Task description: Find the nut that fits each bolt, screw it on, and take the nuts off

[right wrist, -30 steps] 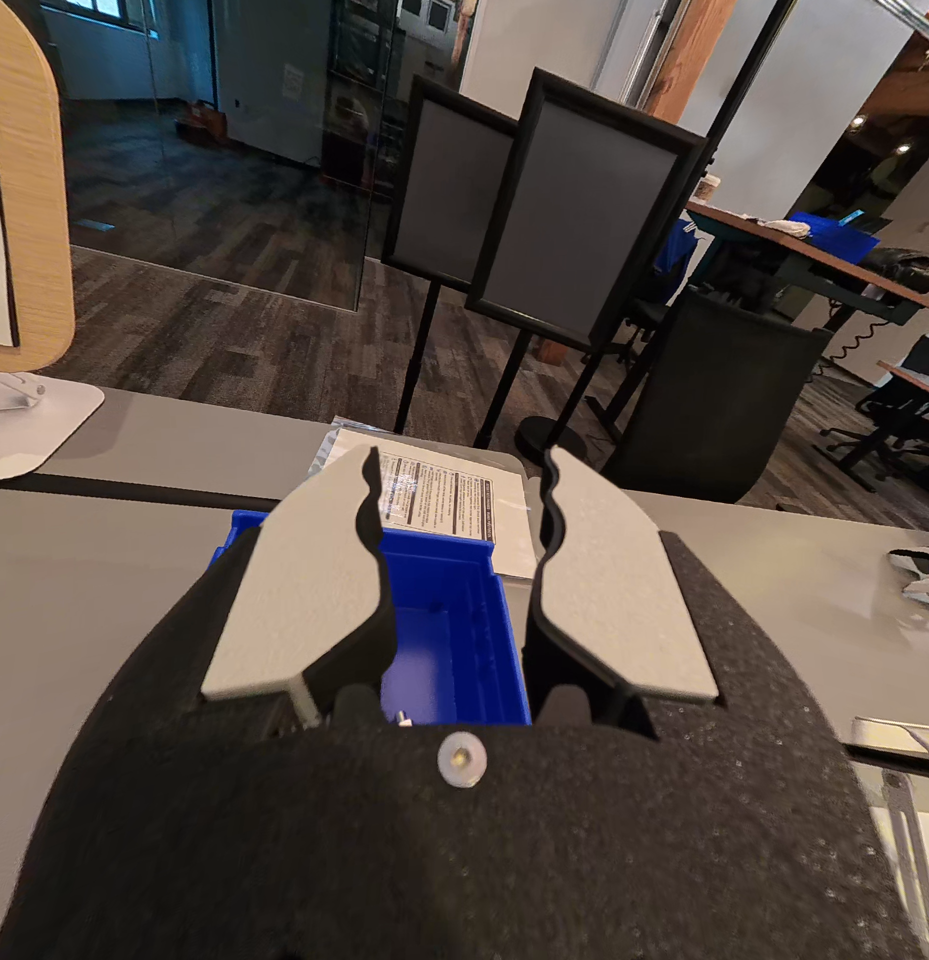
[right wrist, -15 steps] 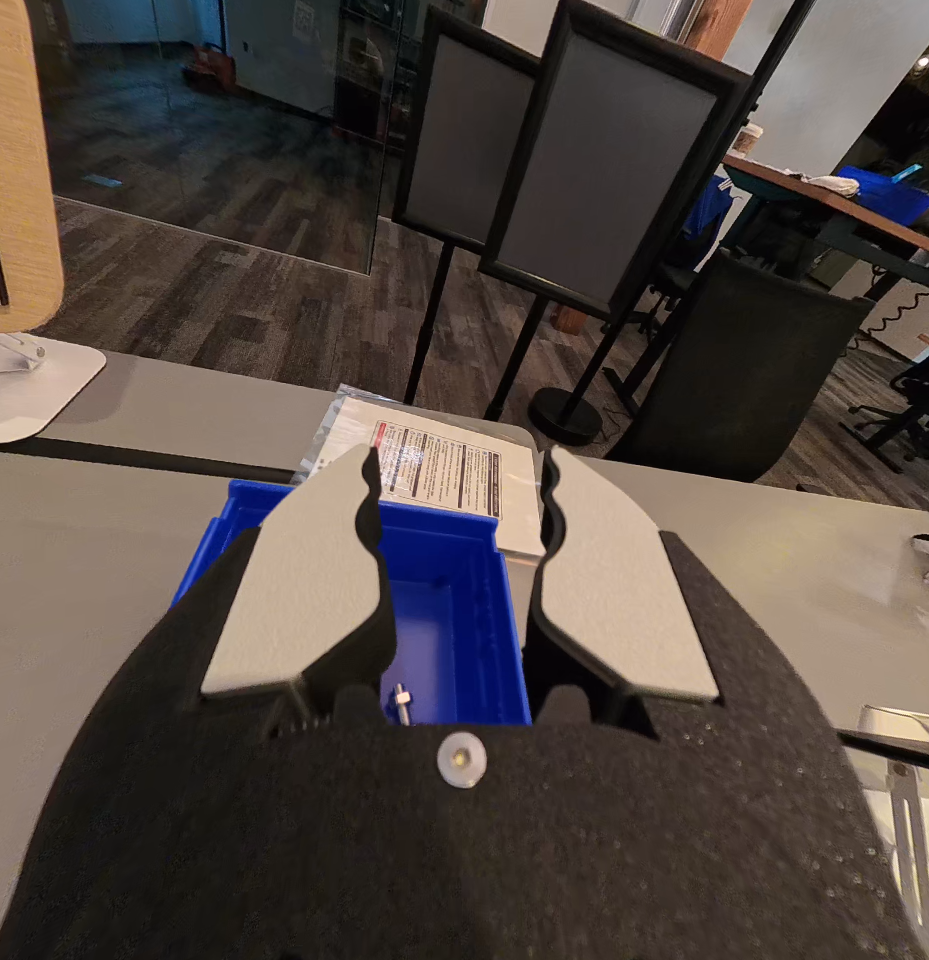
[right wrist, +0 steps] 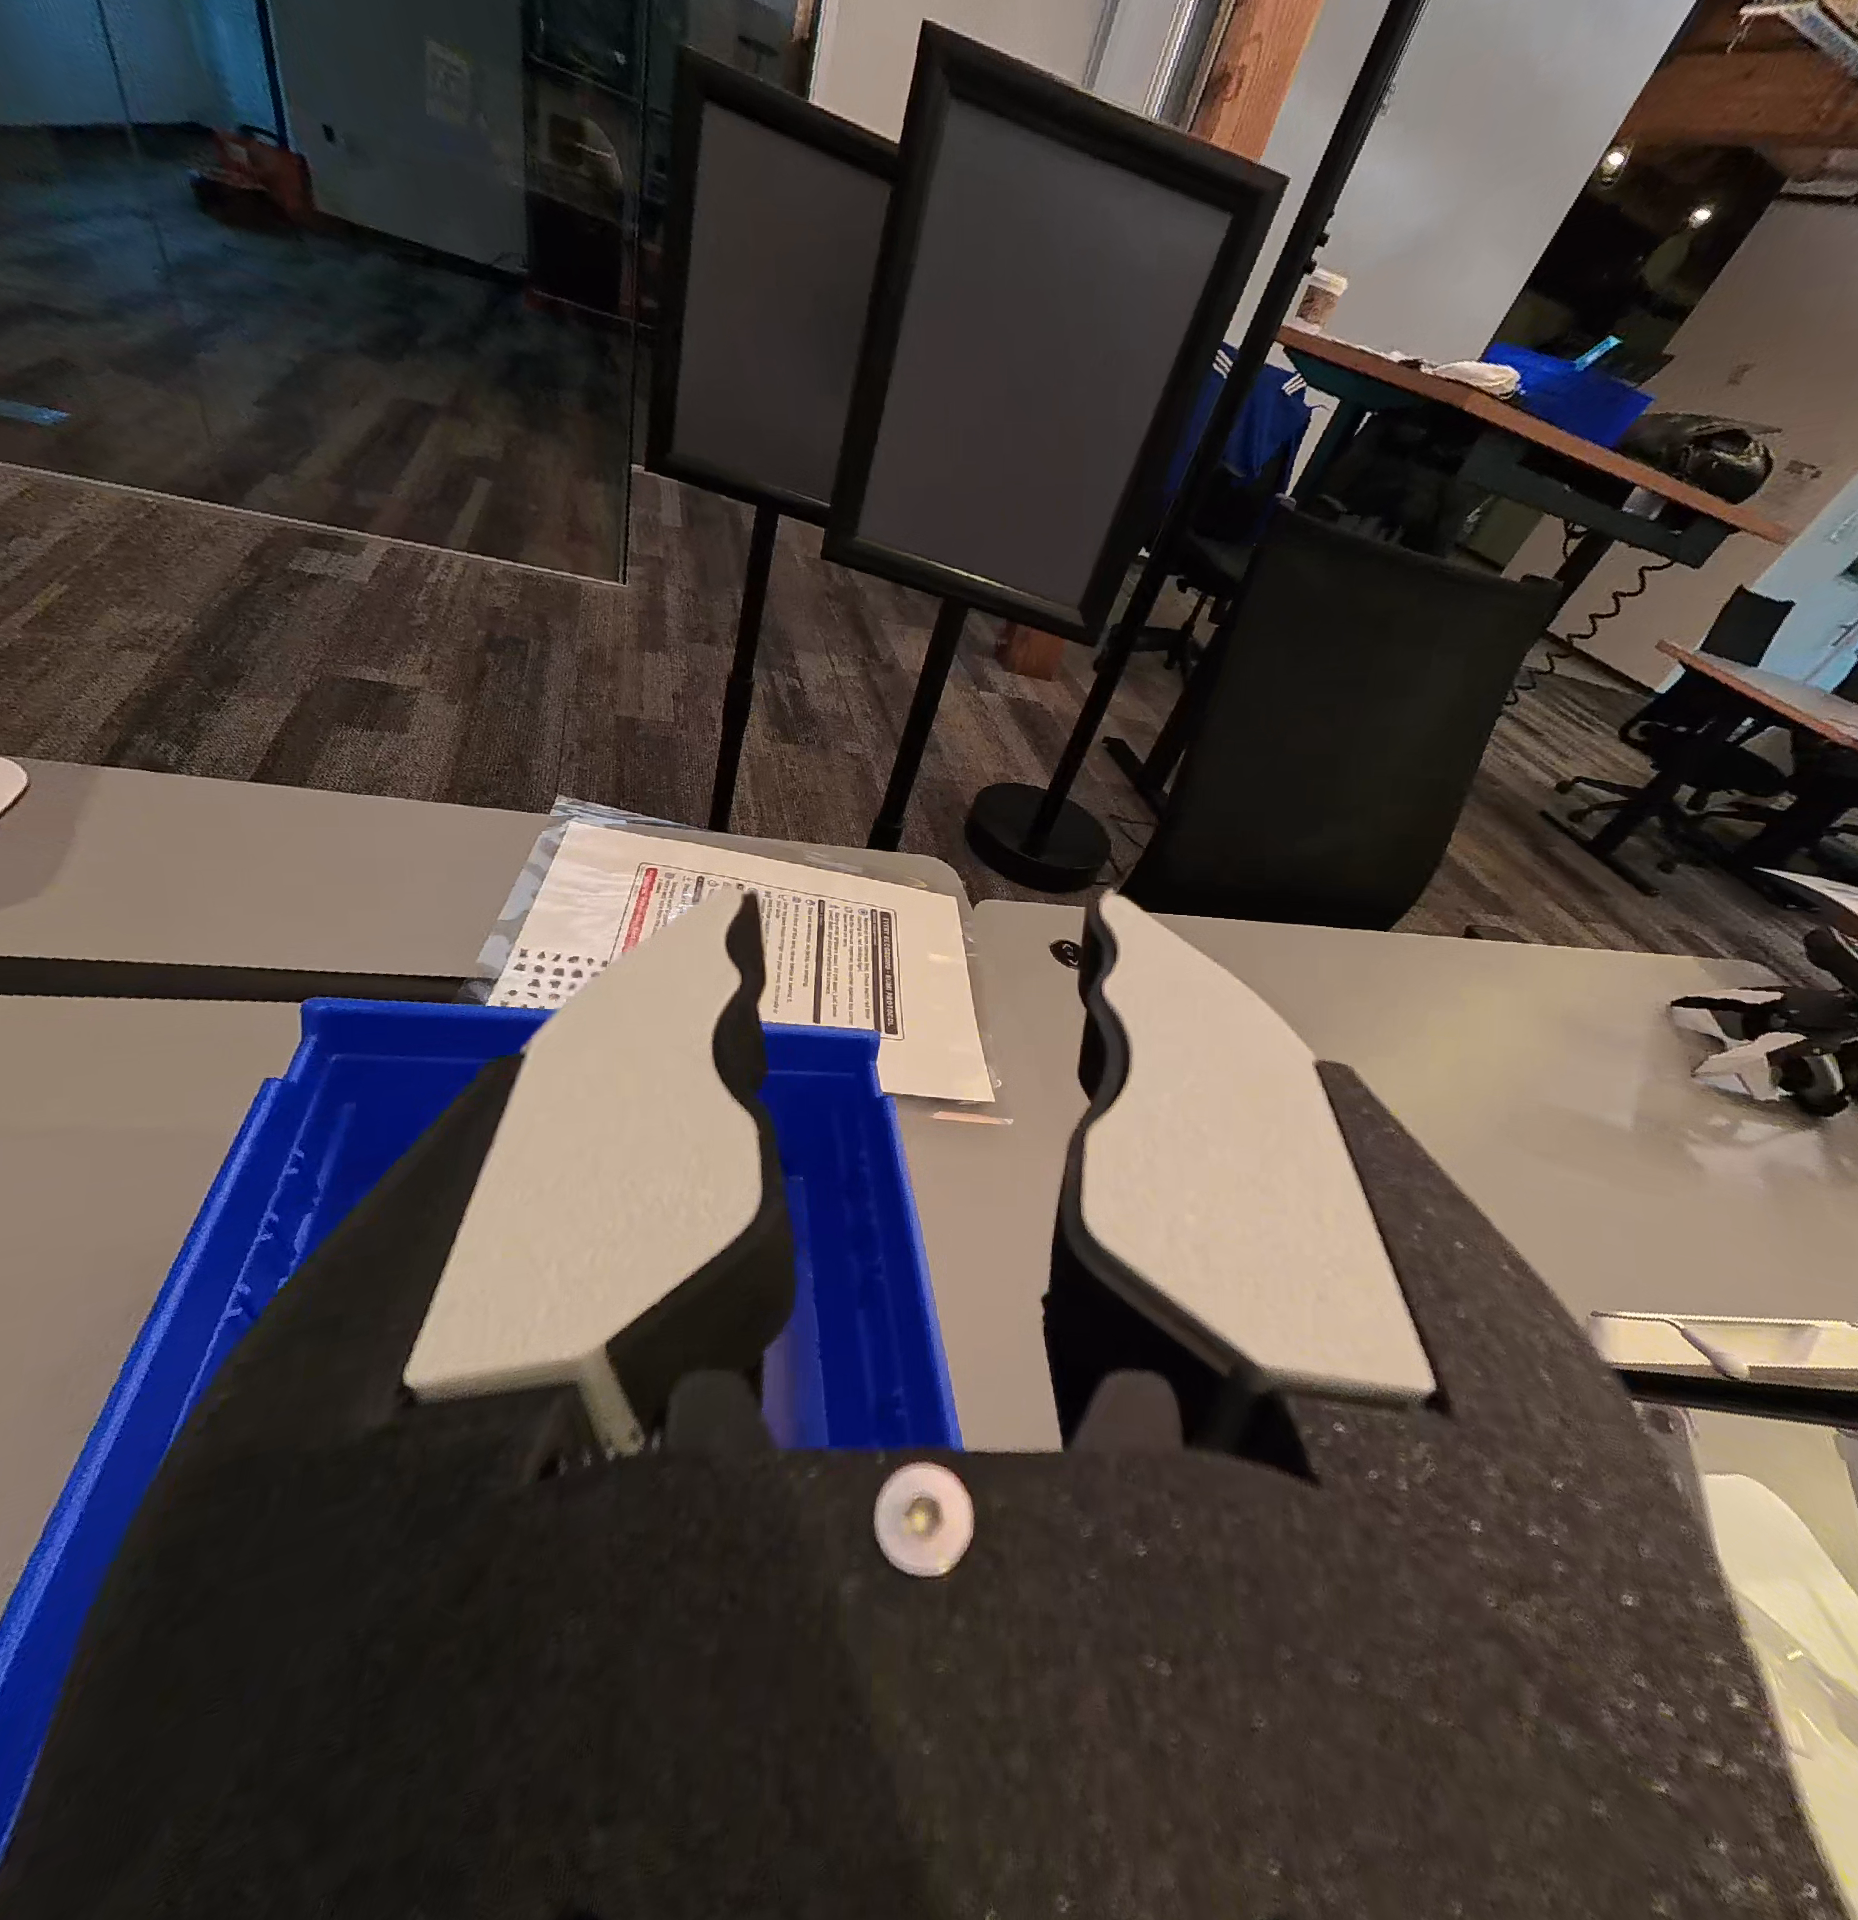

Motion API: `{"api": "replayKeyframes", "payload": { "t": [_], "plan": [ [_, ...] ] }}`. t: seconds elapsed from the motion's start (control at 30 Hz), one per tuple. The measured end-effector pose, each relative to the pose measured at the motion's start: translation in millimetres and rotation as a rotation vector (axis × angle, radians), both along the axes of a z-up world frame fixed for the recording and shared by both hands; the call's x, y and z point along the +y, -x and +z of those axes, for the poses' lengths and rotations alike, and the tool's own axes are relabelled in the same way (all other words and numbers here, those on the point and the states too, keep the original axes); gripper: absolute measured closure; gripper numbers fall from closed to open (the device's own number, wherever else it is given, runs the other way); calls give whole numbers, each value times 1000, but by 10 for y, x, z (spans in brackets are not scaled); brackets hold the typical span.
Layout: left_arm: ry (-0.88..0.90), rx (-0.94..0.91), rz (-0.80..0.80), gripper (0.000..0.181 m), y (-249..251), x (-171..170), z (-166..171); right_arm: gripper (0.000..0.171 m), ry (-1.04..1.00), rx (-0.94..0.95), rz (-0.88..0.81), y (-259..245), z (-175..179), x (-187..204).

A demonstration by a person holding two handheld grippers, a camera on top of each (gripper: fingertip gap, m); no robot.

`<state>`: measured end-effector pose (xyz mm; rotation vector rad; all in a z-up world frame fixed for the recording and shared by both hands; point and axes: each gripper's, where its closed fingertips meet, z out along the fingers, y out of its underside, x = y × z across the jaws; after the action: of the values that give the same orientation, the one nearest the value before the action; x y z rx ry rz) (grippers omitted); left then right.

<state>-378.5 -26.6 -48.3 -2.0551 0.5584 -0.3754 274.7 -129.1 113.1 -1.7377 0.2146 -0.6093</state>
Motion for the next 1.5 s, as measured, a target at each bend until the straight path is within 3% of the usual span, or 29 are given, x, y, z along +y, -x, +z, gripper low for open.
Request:
{"api": "replayKeyframes", "payload": {
  "t": [0.1, 0.2, 0.3, 0.53, 0.63, 0.93, 1.37, 1.5],
  "plan": [
    [6, 6, -6, 158, -23, 2, -14, 112, -10, 19, 46, 53, 3, 31],
    [12, 15, -15, 158, -52, 6, -32, 117, -52, 142, 257, 337, 38, 118],
    [21, 27, -30, 158, -92, 11, -62, 118, -96, 225, 360, 477, 112, 94],
    [8, 91, -13, 160, -85, 44, -83, 118, -75, 267, 362, 469, 98, 24],
    [-9, 153, 16, 181, -27, 78, -97, 118, -69, 268, 360, 457, 84, 23],
    [0, 149, -33, 181, -315, 43, -114, 117, -63, 268, 367, 472, 83, 0],
    [-19, 186, -171, 181, -1255, -91, -161, 117, -40, 294, 381, 466, 0, 37],
    [-52, 227, -166, 181, -1343, -106, -169, 117, -29, 294, 380, 478, -24, 50]
  ]
}}
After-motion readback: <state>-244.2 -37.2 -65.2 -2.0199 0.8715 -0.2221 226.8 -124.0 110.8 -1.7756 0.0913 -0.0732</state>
